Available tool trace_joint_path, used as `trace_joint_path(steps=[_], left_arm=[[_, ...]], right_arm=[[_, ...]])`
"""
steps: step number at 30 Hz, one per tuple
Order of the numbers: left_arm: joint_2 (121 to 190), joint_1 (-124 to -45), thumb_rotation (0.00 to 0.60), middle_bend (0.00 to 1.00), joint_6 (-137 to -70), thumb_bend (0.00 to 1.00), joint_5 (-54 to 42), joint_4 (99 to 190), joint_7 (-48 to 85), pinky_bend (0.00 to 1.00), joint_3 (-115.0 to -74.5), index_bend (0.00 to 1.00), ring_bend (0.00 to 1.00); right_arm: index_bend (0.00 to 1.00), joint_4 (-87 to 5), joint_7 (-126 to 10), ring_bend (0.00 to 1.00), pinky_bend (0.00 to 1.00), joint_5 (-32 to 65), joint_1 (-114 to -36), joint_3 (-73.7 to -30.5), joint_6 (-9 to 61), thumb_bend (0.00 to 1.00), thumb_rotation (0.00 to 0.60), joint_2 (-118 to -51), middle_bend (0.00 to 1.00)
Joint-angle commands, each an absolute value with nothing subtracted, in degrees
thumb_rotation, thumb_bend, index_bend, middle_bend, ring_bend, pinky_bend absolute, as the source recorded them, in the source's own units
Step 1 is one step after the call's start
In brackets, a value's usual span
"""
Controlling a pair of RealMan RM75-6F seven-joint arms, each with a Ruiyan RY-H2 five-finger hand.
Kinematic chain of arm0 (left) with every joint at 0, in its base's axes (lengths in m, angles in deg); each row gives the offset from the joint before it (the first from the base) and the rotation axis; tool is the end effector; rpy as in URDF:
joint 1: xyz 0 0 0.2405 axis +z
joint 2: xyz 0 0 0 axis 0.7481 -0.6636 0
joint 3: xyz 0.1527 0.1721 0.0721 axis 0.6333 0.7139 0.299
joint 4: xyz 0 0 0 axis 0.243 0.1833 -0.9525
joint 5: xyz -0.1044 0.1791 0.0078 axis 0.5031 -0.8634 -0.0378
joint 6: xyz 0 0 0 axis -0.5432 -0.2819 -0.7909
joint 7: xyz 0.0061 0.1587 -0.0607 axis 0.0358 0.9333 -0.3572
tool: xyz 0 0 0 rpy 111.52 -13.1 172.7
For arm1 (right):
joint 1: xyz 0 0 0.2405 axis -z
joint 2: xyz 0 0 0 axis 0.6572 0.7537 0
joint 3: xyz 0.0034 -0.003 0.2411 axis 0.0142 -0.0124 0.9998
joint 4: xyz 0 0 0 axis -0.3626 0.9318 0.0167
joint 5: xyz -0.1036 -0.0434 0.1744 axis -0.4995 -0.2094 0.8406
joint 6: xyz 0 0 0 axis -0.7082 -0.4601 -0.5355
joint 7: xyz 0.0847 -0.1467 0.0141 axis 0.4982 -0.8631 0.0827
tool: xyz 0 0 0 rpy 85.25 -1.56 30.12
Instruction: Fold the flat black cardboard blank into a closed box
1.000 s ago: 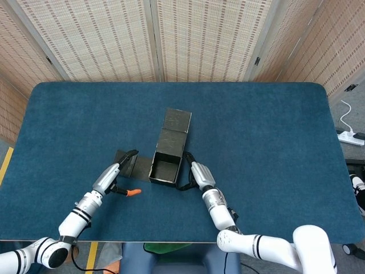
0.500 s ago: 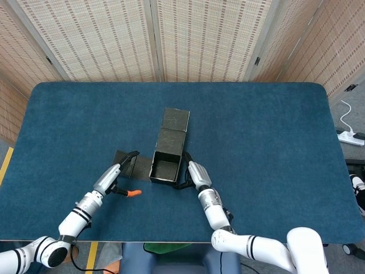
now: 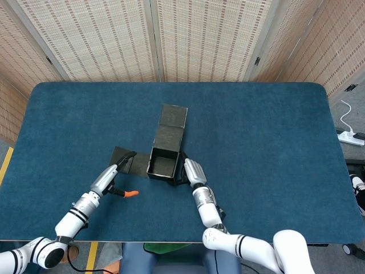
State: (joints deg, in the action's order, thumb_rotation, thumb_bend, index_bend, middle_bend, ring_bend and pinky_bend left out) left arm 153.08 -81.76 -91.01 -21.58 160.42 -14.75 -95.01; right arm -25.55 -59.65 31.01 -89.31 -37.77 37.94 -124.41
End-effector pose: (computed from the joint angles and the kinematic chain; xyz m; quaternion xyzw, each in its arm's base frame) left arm -0.1749 0.3238 0.0016 -0.5624 -0.6415 -0.4694 0.2278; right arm -0.0713 -0.3550 -0.1557 0.5133 -0.6646 0.4473 0.3077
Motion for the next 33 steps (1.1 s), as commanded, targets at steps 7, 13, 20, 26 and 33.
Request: trace_joint_path(steps=[7, 13, 20, 26, 33], left_arm=[[153.2, -81.7, 0.600, 0.00, -91.6, 0.19, -21.8, 160.1, -14.9, 0.09, -94.9, 0.00, 0.00], [154.4, -79.8, 0.600, 0.09, -97.9, 0.19, -22.7, 159.9, -11.5, 0.31, -95.5, 0.11, 0.15], [154.1, -78.3, 0.600, 0.55, -104.0, 0.20, -30.5, 159.9, -12.2, 0.80, -92.8, 0.55, 0.75], [151.0, -81.4, 0.600, 0.61, -102.4, 0.21, -41.1, 159.6, -20.5, 0.90, -87.5, 0.64, 0.88], [152.4, -86.1, 0.600, 0.59, -97.5, 0.24, -45.7, 157.0, -21.7, 0.90, -84.0, 0.60, 0.89]], right_arm=[[0.10, -16.7, -57.7, 0.70, 1.00, 27.6, -92.9, -34.9, 37.9, 0.18, 0.600, -128.8, 0.27], [0.27, -17.8, -54.9, 0.72, 1.00, 26.7, -92.5, -33.5, 39.3, 0.22, 0.600, -127.5, 0.40], [0.30, -30.9, -47.0, 0.72, 1.00, 26.6, -88.0, -31.6, 43.9, 0.24, 0.600, -119.0, 0.44], [0.31, -42.7, -38.8, 0.72, 1.00, 28.3, -84.7, -29.0, 51.0, 0.24, 0.600, -110.7, 0.45], [0.31, -53.0, -34.4, 0.72, 1.00, 28.5, -81.8, -29.1, 54.6, 0.24, 0.600, -103.6, 0.46]])
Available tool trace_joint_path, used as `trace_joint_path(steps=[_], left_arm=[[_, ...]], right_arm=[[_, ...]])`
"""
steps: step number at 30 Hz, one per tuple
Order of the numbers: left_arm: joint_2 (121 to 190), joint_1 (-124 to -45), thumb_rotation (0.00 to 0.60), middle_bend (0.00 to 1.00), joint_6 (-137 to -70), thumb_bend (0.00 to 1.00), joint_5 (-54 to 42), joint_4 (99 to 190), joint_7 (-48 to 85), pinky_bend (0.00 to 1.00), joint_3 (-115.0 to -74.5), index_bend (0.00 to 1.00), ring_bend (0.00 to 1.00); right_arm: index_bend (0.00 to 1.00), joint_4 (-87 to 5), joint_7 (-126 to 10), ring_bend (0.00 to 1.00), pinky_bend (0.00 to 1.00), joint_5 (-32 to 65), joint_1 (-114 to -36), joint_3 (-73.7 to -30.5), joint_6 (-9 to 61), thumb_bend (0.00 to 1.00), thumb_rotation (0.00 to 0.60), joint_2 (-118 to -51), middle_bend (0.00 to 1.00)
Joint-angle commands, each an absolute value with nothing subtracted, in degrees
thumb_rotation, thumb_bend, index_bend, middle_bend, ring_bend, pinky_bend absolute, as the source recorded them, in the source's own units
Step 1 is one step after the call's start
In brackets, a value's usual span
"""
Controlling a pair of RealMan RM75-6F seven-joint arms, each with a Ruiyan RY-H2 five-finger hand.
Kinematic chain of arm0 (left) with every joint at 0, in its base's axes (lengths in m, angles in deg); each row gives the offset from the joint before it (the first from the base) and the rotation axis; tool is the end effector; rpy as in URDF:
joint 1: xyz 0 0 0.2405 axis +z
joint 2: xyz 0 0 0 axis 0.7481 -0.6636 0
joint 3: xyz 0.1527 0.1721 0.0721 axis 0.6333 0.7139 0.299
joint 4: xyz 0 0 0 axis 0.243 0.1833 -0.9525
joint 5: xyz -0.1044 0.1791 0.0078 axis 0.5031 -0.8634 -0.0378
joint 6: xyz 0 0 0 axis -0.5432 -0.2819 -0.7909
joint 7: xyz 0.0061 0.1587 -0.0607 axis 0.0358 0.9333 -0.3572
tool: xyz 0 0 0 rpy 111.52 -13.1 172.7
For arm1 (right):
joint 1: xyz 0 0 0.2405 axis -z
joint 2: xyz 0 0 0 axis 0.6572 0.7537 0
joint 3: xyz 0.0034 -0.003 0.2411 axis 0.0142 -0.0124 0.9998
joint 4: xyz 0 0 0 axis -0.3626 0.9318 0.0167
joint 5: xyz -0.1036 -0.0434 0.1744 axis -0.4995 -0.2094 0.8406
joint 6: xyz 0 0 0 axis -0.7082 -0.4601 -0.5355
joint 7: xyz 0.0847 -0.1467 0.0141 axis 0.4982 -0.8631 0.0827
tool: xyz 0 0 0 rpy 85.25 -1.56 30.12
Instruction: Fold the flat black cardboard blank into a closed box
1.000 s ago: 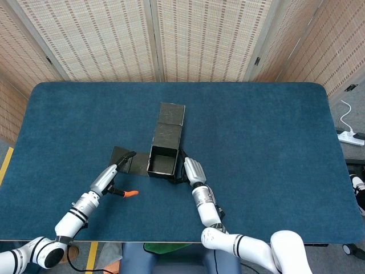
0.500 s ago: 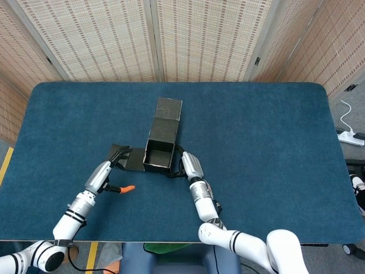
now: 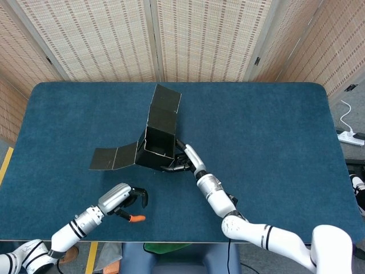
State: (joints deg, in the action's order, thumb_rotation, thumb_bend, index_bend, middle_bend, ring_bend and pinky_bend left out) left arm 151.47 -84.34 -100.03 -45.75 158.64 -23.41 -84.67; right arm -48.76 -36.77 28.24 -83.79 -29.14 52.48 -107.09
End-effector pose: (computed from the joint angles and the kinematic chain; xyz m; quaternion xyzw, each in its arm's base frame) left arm -0.1492 0.2759 -0.0058 -0.6884 -0.5450 -0.4656 0.1110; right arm -0.0336 -0.3689 -0.0798 0.3928 -0.7635 0.5059 0.0832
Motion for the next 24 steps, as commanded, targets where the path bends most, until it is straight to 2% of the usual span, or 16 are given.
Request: trace_joint_path(steps=[1, 6, 11, 16, 24], left_arm=[[153.2, -86.3, 0.600, 0.58, -96.7, 0.24, -44.5, 156.3, -19.9, 0.90, -84.5, 0.59, 0.89], [155.4, -85.8, 0.600, 0.53, -96.3, 0.24, -38.7, 153.4, -13.0, 0.89, -87.3, 0.54, 0.88], [155.7, -83.0, 0.600, 0.48, -103.5, 0.24, -36.7, 151.8, -6.7, 0.87, -89.7, 0.49, 0.87], [155.1, -80.2, 0.600, 0.47, -111.7, 0.28, -38.0, 151.2, -1.4, 0.87, -90.8, 0.47, 0.87], [154.9, -80.2, 0.600, 0.47, -116.6, 0.30, -40.3, 152.2, -1.8, 0.87, -91.9, 0.45, 0.86]], right_arm=[[0.31, -54.7, -33.8, 0.72, 1.00, 28.5, -81.2, -29.4, 55.0, 0.24, 0.600, -102.4, 0.46], [0.31, -59.3, -31.6, 0.72, 1.00, 27.3, -78.5, -31.3, 55.7, 0.24, 0.600, -98.4, 0.45], [0.31, -61.3, -29.5, 0.72, 1.00, 23.8, -76.0, -34.1, 56.2, 0.25, 0.600, -95.7, 0.45], [0.31, -60.7, -28.5, 0.72, 1.00, 20.5, -75.2, -36.1, 55.7, 0.25, 0.600, -94.8, 0.44], [0.31, -59.7, -27.3, 0.72, 1.00, 17.5, -75.6, -38.4, 54.6, 0.25, 0.600, -95.4, 0.44]])
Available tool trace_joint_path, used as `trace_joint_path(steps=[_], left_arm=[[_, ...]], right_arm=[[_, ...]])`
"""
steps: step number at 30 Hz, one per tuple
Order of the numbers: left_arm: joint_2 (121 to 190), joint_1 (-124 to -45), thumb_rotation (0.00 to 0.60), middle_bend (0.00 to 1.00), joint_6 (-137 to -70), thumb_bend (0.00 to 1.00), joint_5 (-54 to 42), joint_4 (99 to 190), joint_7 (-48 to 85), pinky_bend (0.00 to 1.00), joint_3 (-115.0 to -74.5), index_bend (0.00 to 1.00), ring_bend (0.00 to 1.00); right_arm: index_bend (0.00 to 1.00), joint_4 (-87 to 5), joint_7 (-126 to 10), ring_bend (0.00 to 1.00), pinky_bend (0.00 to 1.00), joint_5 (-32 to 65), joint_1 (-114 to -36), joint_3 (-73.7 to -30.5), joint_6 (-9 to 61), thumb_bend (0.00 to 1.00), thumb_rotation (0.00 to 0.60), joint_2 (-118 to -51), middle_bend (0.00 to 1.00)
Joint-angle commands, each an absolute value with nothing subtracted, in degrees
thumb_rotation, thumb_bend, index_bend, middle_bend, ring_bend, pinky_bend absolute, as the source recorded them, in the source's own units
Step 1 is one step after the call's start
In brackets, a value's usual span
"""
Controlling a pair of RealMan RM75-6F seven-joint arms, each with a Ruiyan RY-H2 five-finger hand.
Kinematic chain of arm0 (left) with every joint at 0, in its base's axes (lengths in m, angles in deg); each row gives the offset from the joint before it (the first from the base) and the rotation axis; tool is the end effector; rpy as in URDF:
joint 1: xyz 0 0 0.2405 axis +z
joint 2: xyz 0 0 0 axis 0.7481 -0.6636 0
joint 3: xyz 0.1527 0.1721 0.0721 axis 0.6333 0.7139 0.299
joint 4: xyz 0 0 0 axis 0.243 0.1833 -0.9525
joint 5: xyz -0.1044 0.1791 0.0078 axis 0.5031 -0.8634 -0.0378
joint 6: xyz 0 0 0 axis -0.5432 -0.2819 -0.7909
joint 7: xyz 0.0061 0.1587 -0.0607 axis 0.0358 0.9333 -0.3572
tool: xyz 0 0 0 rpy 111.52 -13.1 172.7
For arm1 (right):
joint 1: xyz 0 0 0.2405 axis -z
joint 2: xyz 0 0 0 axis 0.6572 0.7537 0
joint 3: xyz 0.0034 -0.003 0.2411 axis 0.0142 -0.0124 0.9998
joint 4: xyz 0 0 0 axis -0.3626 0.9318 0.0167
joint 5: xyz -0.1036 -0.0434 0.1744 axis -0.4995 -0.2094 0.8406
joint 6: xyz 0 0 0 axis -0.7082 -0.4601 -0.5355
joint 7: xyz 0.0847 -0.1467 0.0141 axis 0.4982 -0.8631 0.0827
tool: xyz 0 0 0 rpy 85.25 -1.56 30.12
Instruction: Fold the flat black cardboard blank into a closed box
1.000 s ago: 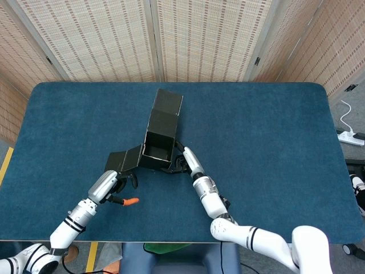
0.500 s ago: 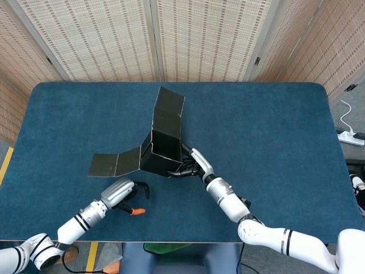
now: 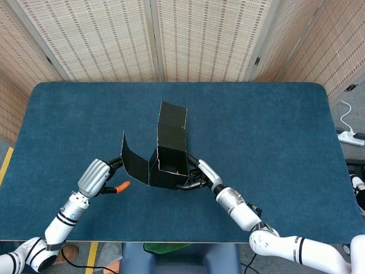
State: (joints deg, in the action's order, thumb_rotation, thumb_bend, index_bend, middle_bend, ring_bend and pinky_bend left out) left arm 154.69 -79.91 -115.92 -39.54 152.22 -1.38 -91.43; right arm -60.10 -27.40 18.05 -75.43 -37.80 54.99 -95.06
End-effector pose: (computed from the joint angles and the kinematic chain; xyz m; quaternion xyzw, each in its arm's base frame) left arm -0.1579 0.3137 0.0492 -0.6646 -0.3731 -0.5710 0.3049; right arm -0.0781 -0.3232 -0.0592 0.4286 -0.7736 0.4627 0.0619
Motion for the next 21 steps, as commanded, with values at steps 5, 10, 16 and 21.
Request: trace_joint_path(steps=[5, 10, 16, 21], left_arm=[[156.5, -81.8, 0.600, 0.47, -117.3, 0.30, -41.8, 152.0, -1.6, 0.87, -92.6, 0.45, 0.86], [158.3, -83.6, 0.600, 0.46, -117.8, 0.30, -43.5, 150.4, -0.6, 0.87, -93.1, 0.45, 0.86], [159.8, -85.9, 0.600, 0.46, -118.0, 0.30, -46.8, 147.0, 1.4, 0.87, -92.3, 0.45, 0.86], [161.6, -87.6, 0.600, 0.46, -117.4, 0.30, -48.8, 142.4, 2.9, 0.86, -91.0, 0.45, 0.85]], right_arm=[[0.31, -58.8, -26.8, 0.72, 1.00, 16.5, -76.1, -39.8, 53.9, 0.25, 0.600, -96.4, 0.44], [0.31, -57.7, -27.5, 0.72, 1.00, 15.0, -76.7, -41.2, 52.7, 0.25, 0.600, -97.4, 0.44], [0.31, -55.6, -29.7, 0.72, 1.00, 14.2, -78.0, -42.4, 51.6, 0.25, 0.600, -98.3, 0.44], [0.31, -53.4, -31.6, 0.72, 1.00, 14.2, -79.4, -43.4, 51.5, 0.25, 0.600, -99.0, 0.44]])
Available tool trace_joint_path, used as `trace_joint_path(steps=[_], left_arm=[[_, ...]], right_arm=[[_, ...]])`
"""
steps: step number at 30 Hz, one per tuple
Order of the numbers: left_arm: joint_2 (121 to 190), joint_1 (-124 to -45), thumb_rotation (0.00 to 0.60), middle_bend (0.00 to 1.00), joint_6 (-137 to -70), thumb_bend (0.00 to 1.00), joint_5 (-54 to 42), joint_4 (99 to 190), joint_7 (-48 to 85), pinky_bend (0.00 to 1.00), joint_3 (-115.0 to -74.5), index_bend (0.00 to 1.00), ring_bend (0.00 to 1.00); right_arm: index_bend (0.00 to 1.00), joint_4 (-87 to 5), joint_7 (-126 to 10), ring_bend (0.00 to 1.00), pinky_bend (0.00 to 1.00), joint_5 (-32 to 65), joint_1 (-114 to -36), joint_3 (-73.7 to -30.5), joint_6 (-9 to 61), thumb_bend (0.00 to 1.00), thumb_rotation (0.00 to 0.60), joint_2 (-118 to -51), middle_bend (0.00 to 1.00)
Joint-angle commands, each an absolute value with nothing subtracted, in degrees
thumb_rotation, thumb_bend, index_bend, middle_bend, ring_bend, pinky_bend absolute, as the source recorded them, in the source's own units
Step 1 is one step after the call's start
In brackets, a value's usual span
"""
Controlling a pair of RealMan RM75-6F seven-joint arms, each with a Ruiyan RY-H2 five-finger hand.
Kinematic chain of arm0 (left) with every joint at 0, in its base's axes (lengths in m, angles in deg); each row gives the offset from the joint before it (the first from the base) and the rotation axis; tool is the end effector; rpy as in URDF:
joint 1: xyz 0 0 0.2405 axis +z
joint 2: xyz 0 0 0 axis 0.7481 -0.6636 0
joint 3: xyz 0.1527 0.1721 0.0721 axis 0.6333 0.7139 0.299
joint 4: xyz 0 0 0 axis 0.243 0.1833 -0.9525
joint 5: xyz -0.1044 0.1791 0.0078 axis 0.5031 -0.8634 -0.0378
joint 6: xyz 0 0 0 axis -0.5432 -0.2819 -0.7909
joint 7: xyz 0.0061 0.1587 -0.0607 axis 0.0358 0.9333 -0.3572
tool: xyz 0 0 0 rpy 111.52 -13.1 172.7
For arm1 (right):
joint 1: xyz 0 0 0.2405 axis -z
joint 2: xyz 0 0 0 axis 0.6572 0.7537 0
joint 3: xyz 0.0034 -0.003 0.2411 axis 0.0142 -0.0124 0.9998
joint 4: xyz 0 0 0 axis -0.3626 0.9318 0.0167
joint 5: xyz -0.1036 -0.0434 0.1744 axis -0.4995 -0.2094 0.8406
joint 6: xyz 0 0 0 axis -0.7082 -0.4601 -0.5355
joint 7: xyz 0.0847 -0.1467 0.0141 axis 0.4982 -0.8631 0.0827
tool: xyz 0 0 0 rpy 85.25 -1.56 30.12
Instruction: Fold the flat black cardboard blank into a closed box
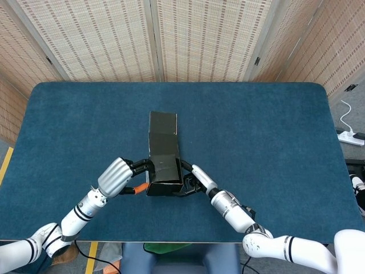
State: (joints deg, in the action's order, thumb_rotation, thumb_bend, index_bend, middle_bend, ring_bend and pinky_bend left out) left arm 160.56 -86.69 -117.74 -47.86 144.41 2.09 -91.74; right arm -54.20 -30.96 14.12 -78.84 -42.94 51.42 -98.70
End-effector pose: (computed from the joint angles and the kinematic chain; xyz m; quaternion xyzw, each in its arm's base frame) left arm -0.1109 0.3210 0.0247 -0.7235 -0.2536 -0.5869 0.2603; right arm -0.0807 -0.3194 -0.0838 0.4998 -0.7325 0.4521 0.0963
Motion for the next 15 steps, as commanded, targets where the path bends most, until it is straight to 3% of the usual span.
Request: trace_joint_path(steps=[1, 15], left_arm=[[162.1, -87.9, 0.600, 0.46, -117.4, 0.30, -49.0, 141.4, 3.0, 0.86, -90.8, 0.45, 0.85], [172.6, -89.4, 0.600, 0.39, -122.1, 0.30, -53.0, 119.7, 1.6, 0.85, -86.2, 0.43, 0.83]], right_arm=[[0.31, -52.9, -31.9, 0.72, 1.00, 14.1, -79.6, -43.5, 51.4, 0.25, 0.600, -99.1, 0.44], [0.31, -42.4, -33.3, 0.72, 1.00, 9.9, -81.5, -46.9, 49.3, 0.25, 0.600, -104.0, 0.44]])
